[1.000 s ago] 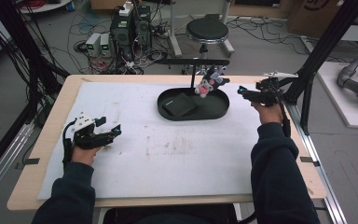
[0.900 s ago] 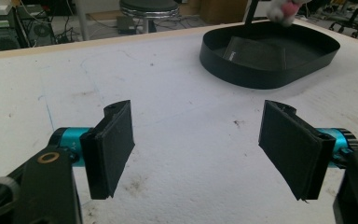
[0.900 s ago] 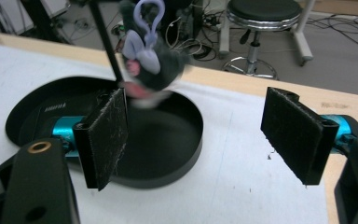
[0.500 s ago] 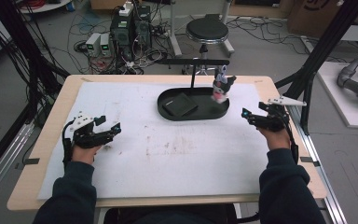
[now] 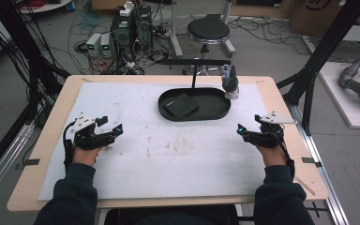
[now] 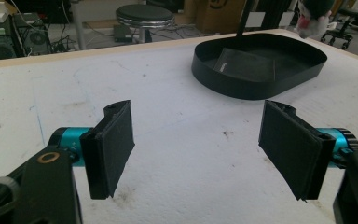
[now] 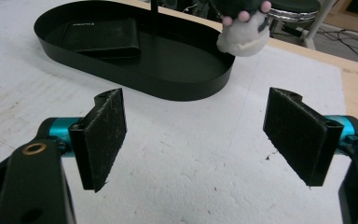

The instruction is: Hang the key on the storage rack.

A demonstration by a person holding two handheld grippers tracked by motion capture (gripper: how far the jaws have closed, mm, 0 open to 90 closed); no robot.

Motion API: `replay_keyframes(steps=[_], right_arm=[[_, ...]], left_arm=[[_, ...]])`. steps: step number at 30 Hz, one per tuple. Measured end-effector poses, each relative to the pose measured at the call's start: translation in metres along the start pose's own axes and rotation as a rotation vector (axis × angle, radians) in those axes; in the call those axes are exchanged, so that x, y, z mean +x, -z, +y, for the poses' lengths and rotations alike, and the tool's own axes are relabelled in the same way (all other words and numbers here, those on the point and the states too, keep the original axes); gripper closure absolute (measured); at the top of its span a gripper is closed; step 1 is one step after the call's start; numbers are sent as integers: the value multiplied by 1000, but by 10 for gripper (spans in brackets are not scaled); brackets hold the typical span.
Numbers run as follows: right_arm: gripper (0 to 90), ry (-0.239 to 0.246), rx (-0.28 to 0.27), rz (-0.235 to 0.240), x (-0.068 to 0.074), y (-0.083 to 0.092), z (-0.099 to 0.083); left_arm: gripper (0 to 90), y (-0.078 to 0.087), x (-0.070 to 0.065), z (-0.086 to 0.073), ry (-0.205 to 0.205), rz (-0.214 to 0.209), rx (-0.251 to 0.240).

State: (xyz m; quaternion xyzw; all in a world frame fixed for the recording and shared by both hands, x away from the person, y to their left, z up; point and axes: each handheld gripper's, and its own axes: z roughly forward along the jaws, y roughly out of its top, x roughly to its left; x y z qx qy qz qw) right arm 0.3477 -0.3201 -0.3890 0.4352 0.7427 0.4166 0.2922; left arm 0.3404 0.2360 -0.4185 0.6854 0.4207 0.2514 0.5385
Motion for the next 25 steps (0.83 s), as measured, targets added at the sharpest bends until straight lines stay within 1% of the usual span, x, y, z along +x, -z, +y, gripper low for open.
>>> replay_keyframes(steps=[4, 7, 9, 16, 17, 21, 25], right_arm=[[218, -7, 3, 6, -1, 0, -4], [218, -15, -16, 7, -2, 4, -3], [218, -6, -20, 7, -2, 5, -3], [218, 9, -23, -8, -3, 10, -4], [217, 2, -25, -9, -3, 10, -4], [218, 3, -23, -12, -5, 11, -6], [218, -11, -28, -11, -6, 11, -6]], left_arm=[[261, -1, -4, 0, -13, -7, -5], [261, -2, -7, 1, -18, -10, -5], [261, -2, -7, 1, -19, -11, -5], [261, -4, -6, 0, -19, -10, -4], [261, -4, -6, 0, -18, -11, -5], [261, -4, -6, 0, -23, -9, -3], [261, -4, -6, 0, -23, -11, -8]])
